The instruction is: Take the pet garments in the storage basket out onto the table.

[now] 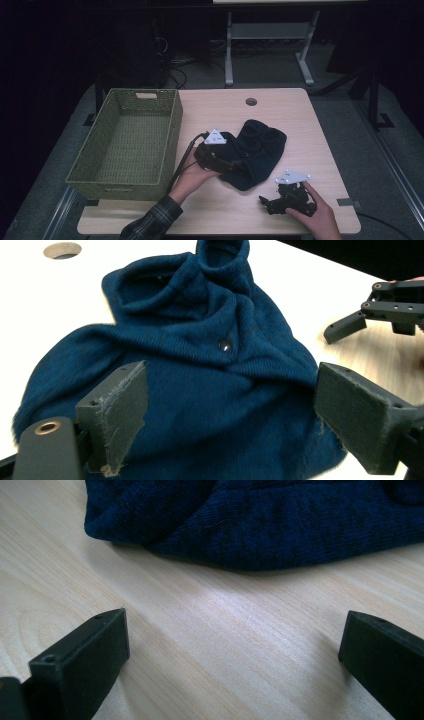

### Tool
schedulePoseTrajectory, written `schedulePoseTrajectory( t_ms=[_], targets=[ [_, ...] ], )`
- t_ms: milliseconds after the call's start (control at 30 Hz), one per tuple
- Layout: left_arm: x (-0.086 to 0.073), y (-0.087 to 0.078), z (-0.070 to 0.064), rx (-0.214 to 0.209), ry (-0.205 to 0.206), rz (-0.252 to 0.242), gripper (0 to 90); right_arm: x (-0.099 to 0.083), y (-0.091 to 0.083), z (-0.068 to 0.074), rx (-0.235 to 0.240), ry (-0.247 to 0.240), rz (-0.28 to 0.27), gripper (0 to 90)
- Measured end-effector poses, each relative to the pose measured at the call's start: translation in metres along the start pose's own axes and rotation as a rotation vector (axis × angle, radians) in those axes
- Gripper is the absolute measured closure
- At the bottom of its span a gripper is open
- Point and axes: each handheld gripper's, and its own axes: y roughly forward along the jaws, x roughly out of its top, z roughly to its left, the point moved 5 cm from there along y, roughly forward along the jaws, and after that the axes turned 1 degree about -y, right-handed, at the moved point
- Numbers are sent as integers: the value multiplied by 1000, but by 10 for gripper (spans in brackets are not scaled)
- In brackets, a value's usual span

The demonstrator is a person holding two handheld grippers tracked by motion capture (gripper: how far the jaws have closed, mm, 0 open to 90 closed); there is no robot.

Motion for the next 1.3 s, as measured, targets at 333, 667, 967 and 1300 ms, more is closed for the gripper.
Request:
schedulePoseTrajectory(
  t_ms=[333,667,967,1300],
  targets=[
    [-31,-18,-5,22,-23,28,134,0,0,0,0,-1,0,0],
    [-60,-21,-15,29,-22,106,130,0,0,0,0,0,0,0],
    [-83,-15,-17,93,2,184,131,0,0,0,0,0,0,0],
    [-96,-11,-14,99,28,148,127,0,0,0,0,0,0,0]
  ],
)
